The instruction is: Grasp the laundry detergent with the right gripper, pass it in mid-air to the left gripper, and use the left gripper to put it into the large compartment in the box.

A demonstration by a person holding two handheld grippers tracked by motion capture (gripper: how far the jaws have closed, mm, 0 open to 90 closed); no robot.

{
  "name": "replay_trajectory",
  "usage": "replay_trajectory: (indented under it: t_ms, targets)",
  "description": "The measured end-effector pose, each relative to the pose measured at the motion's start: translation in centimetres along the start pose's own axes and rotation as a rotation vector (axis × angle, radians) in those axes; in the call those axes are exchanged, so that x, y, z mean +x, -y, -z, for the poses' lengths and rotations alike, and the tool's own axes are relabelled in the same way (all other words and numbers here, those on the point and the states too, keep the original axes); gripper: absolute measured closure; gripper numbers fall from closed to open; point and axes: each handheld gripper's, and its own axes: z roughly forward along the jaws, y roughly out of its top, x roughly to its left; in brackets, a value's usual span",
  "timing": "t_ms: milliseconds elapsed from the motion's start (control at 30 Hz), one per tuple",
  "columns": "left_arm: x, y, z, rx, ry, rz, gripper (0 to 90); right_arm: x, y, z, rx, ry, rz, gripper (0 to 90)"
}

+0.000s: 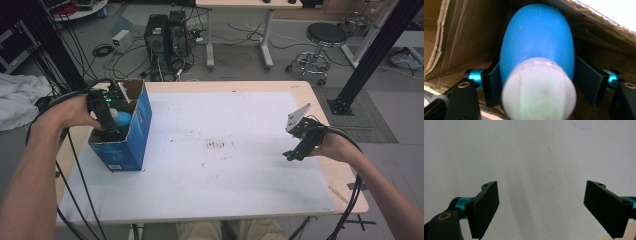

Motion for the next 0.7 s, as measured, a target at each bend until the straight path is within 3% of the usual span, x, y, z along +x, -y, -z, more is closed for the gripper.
replay_trajectory:
  t_ms: [700]
  targets:
    - [-0.3, 0.0, 1.4, 0.023, -0.017, 0.012, 23.2, 0.2, 0.0, -0.3, 0.000, -0.007, 0.001, 12.3]
